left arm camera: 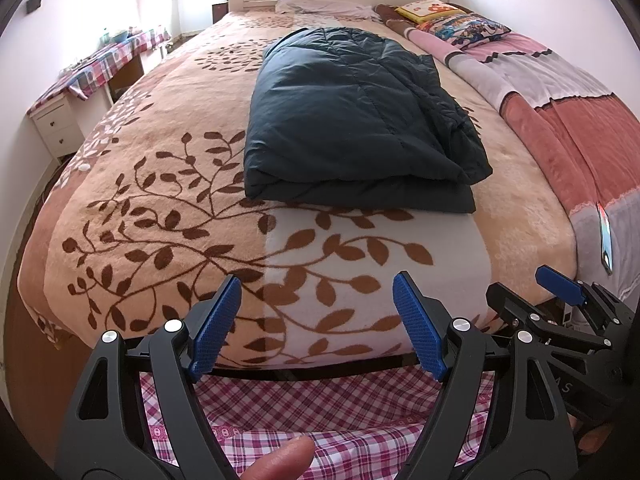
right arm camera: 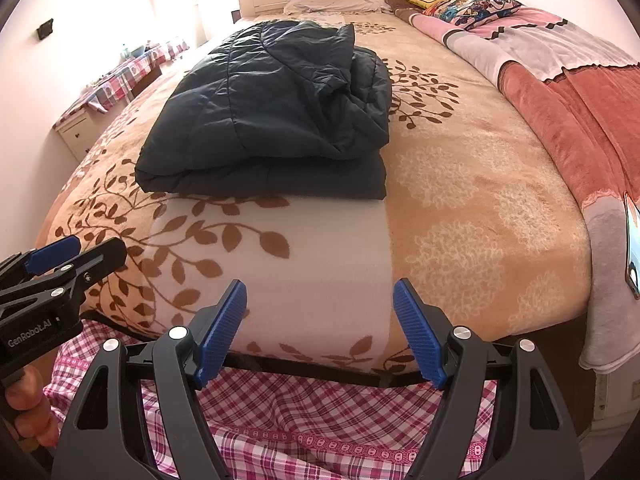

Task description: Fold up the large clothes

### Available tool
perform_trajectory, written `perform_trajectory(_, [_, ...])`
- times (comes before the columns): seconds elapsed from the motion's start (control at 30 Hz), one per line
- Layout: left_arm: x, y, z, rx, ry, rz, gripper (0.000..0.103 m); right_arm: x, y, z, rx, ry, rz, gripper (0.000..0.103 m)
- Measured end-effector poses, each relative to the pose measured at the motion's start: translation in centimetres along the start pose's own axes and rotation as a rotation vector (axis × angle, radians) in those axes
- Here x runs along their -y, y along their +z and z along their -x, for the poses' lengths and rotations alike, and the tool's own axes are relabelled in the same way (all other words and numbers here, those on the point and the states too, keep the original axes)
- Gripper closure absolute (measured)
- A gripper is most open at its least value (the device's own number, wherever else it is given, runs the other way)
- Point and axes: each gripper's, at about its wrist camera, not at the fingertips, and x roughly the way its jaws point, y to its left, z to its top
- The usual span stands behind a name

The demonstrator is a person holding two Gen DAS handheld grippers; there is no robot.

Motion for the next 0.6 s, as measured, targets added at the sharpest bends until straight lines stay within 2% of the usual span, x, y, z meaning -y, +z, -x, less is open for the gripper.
perform_trajectory(0.6, [-0.09, 0.05, 0.11, 0.001, -0.002, -0.001, 0.027, -0.23, -0.05, -0.01, -0.003, 0.000, 0.006, 0.029])
